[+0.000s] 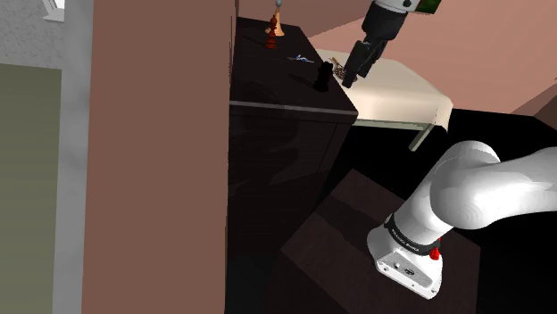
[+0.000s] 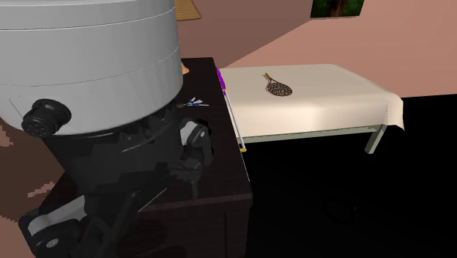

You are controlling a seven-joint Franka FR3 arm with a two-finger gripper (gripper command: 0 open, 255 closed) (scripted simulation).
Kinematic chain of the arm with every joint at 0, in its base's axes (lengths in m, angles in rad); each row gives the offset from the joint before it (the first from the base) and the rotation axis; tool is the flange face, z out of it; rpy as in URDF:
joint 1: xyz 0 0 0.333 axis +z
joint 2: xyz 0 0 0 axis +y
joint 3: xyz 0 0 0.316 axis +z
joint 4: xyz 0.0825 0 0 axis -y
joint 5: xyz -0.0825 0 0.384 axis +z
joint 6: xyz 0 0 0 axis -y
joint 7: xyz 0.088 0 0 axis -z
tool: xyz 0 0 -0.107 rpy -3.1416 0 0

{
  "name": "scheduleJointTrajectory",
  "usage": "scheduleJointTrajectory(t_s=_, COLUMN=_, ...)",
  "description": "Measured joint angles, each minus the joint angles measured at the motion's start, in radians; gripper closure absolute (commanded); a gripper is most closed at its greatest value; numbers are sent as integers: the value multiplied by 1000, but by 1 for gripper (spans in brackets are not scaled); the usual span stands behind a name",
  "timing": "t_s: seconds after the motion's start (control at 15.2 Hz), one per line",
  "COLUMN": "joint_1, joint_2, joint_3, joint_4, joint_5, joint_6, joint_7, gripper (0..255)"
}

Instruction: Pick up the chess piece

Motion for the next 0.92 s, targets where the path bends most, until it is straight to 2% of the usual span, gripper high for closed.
scheduleJointTrajectory(t_s=0.26, joint_1=-14, joint_2=56, joint_3=-39, joint_4=23, joint_5=-23, joint_6=31, joint_7=-38, gripper=0)
scheduleJointTrajectory(t_s=0.92, joint_1=-52, joint_2=370, joint_3=-194, joint_4=204, joint_5=-75, joint_6=156, joint_7=-206, gripper=0)
